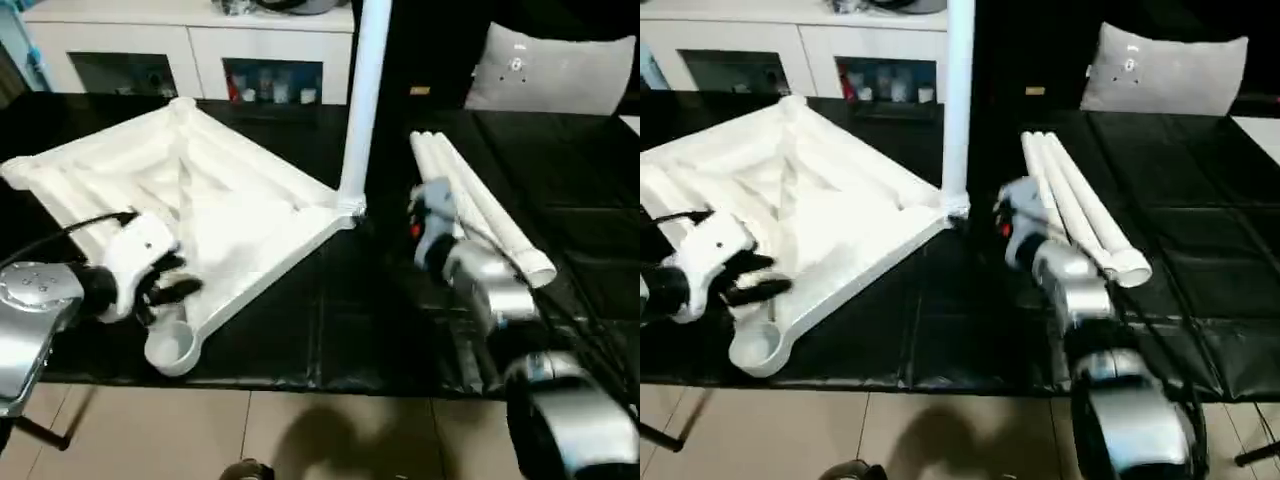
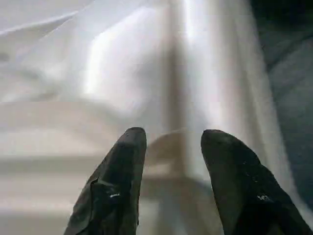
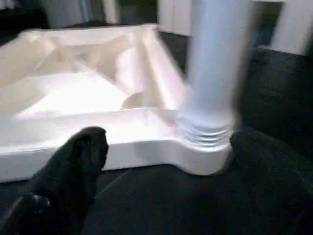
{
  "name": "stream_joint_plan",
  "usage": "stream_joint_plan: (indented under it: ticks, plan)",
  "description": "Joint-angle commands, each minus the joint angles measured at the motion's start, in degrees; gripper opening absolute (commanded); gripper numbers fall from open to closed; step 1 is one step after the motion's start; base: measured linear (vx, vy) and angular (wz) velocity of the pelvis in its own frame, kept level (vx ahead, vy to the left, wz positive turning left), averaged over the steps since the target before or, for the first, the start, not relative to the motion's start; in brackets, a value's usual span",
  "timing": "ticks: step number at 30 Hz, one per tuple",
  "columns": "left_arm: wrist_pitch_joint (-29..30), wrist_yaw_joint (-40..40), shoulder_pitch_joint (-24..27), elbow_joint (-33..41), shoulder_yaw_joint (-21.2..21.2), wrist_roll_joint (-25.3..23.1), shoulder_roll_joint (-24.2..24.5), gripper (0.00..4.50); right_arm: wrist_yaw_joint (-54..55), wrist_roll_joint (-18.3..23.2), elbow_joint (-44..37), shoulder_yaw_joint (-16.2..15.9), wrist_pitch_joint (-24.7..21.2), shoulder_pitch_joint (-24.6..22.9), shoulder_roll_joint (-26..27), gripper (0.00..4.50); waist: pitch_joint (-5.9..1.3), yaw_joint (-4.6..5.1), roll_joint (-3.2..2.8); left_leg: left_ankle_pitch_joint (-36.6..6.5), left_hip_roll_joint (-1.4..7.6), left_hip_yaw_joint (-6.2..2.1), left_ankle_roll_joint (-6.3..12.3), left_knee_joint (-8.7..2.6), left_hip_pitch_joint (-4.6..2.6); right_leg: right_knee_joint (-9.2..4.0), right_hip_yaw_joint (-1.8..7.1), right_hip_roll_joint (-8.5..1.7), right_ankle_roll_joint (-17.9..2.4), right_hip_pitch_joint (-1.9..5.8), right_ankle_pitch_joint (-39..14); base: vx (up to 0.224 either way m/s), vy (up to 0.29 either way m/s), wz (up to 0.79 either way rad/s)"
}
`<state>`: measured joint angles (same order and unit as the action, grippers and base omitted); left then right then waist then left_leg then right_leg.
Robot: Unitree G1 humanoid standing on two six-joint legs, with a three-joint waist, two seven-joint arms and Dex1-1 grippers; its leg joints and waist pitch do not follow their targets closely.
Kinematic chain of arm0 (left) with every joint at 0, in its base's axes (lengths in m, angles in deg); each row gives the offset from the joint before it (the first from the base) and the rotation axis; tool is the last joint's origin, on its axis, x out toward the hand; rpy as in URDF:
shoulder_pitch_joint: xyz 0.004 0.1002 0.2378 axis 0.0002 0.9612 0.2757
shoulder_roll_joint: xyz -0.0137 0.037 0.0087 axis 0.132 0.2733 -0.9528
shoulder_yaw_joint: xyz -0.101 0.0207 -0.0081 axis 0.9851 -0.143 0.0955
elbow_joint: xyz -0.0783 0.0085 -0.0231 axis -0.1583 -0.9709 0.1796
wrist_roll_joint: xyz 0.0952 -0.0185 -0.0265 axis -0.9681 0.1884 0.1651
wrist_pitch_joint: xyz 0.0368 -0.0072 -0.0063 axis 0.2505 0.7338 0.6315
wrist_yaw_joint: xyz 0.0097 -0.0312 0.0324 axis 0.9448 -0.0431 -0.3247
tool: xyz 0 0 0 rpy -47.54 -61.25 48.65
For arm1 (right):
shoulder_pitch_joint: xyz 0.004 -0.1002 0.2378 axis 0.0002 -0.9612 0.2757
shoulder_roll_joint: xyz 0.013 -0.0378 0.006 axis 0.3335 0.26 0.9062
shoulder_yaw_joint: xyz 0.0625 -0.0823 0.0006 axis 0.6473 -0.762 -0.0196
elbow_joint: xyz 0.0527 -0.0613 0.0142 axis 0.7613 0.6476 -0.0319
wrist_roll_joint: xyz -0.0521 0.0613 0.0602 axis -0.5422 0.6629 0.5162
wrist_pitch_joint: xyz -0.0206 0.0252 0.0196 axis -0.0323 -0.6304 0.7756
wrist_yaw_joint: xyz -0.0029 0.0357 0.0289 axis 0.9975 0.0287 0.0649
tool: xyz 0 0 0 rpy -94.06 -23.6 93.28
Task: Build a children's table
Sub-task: Rotate table base
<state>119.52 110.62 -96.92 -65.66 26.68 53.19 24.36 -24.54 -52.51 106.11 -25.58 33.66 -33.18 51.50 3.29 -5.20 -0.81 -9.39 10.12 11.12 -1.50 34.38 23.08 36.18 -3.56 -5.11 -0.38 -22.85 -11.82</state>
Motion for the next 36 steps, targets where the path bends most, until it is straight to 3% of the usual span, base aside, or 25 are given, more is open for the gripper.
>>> stream_joint_plan:
  ticks: [1,3,4,5,8,10,13,15,20,26,31,33,36]
  plan:
    - [1.1,-1.5,-1.0,-1.5,-0.6,-2.2,1.7,2.11,-1.8,-1.2,-3.9,-2.3,-1.5,-2.2,0.3,4.5,-4.03,0.07,-1.12,-14.7,2.74,-1.56,-0.55,-4.36,-2.08,-3.71,2.42,-2.67,-12.5,1.94,-6.2,0.0,0.0,0.0]
    - [1.5,-2.0,-1.7,-3.3,-2.0,-3.9,3.1,2.11,-2.4,-1.8,-9.4,-3.8,-3.9,-5.7,0.8,4.5,-3.93,0.17,-1.31,-16.7,2.78,-1.74,-1.52,-4.64,-2.21,-4.03,2.49,-2.8,-12.1,1.78,-8.2,0.0,0.0,0.0]
    - [1.4,-2.0,-1.8,-3.7,-2.3,-4.0,3.0,1.77,-2.3,-2.0,-9.9,-4.0,-4.1,-6.0,0.9,4.5,-3.98,0.1,-1.29,-17.1,2.81,-1.74,-1.82,-4.65,-2.34,-4.05,2.5,-2.86,-12.2,1.74,-8.4,0.0,0.0,0.0]
    - [0.9,-1.9,-2.3,-5.7,-4.1,-5.1,2.8,1.77,-1.4,-2.7,-11.8,-5.0,-5.1,-7.3,1.5,4.5,-4.02,0.16,-1.75,-17.8,2.79,-1.82,-2.39,-4.7,-2.39,-4.01,2.48,-2.87,-12.4,1.66,-8.3,0.0,0.0,0.0]
    - [0.0,-1.8,-2.8,-7.5,-5.8,-6.2,2.6,1.71,0.2,-3.7,-12.6,-5.7,-6.0,-7.8,1.6,4.5,-3.93,0.26,-1.76,-19.6,2.79,-1.97,-3.37,-4.91,-2.41,-4.11,2.52,-2.89,-12.0,1.51,-9.0,0.0,0.0,0.0]
    - [-0.3,-1.5,-3.3,-8.9,-7.0,-6.6,2.3,1.41,1.8,-4.8,-13.1,-6.3,-7.4,-8.1,1.5,4.5,-4.0,0.27,-1.76,-19.3,2.7,-1.94,-3.73,-4.88,-2.42,-4.0,2.54,-2.9,-12.1,1.55,-8.2,0.0,0.0,0.0]
    - [-0.9,-0.5,-3.9,-11.2,-10.8,-8.3,2.6,1.41,3.8,-6.8,-15.3,-7.3,-10.1,-8.9,1.5,4.5,-4.12,0.17,-2.05,-18.8,2.67,-1.96,-4.0,-4.84,-2.48,-3.93,2.55,-2.89,-12.2,1.65,-6.2,0.0,0.0,0.0]
    - [-1.1,0.9,-4.0,-12.0,-13.2,-9.6,3.3,1.41,5.6,-7.6,-15.1,-7.4,-11.3,-8.8,2.0,4.5,-4.15,0.26,-1.93,-18.4,2.62,-1.98,-3.97,-4.78,-2.38,-3.81,2.56,-3.02,-12.3,1.74,-5.4,0.0,0.0,0.0]
    - [-1.8,6.6,-4.1,-8.9,-15.4,-5.0,1.2,1.41,9.9,-9.1,-11.1,-7.7,-14.6,-6.9,4.0,4.5,-4.14,0.69,-2.03,-18.1,2.62,-1.92,-4.23,-4.77,-2.34,-3.8,2.56,-3.08,-13.4,1.81,-4.9,0.0,0.0,0.0]
    - [-3.7,12.3,-4.6,-5.3,-17.9,-1.6,-0.9,1.41,11.3,-12.2,-8.3,-9.7,-17.5,-5.3,4.2,4.5,-4.09,0.26,-1.95,-17.5,2.64,-1.7,-4.41,-4.73,-2.5,-3.59,2.57,-3.03,-13.6,1.76,-4.2,0.0,0.0,0.0]
    - [-5.7,15.8,-5.8,-3.0,-19.2,1.7,-4.1,1.41,11.6,-12.5,-5.8,-9.8,-16.6,-3.4,5.4,4.5,-3.93,0.34,-1.7,-19.4,2.69,-1.79,-4.95,-4.91,-2.5,-3.96,2.68,-3.23,-12.4,1.81,-7.8,0.0,0.0,0.0]
    - [-6.1,17.1,-6.1,-2.2,-19.5,2.9,-5.0,1.41,11.4,-12.1,-5.2,-9.8,-16.7,-2.7,5.7,4.5,-3.96,0.31,-1.85,-19.4,2.7,-1.9,-5.09,-4.93,-2.45,-3.89,2.65,-3.25,-12.4,1.88,-8.0,0.0,0.0,0.0]
    - [-7.3,18.2,-6.8,-2.6,-20.4,3.7,-6.9,1.41,12.0,-12.3,-4.3,-9.5,-16.8,-1.7,6.2,4.5,-4.02,0.54,-1.54,-17.8,2.66,-1.76,-4.8,-4.83,-2.3,-3.78,2.69,-3.16,-12.5,2.0,-6.3,0.0,0.0,0.0]
